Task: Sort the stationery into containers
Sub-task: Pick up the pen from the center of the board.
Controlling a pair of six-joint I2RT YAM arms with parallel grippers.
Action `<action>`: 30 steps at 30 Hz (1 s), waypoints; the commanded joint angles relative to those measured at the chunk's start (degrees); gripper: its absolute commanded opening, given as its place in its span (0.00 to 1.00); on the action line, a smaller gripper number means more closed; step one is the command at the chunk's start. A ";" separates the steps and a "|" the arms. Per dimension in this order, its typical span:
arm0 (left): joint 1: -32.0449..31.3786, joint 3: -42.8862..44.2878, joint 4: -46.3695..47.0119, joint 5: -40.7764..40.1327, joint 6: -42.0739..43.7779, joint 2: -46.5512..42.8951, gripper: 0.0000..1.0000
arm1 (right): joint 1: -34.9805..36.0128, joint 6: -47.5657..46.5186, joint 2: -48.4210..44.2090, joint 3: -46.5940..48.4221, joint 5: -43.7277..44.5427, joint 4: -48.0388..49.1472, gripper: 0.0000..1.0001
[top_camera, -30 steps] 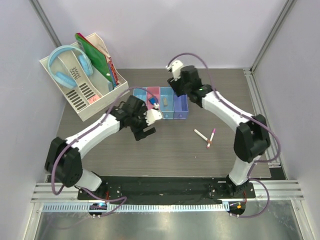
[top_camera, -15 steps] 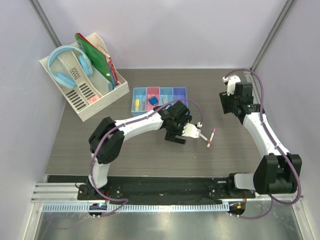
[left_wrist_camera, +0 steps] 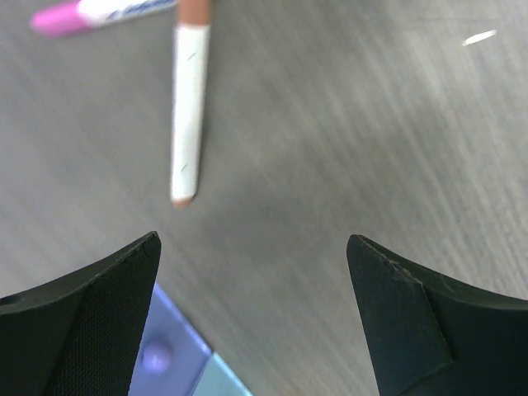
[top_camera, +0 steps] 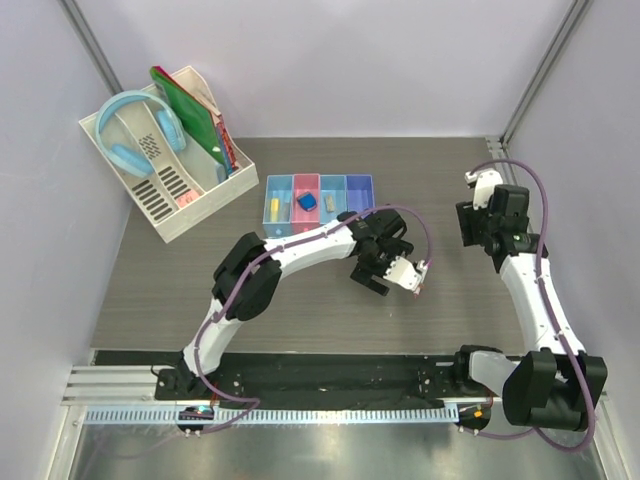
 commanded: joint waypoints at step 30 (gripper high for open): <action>-1.54 29.61 -22.07 9.28 14.76 20.78 0.79 | -16.37 -2.45 -15.45 -6.49 -9.31 -4.65 0.67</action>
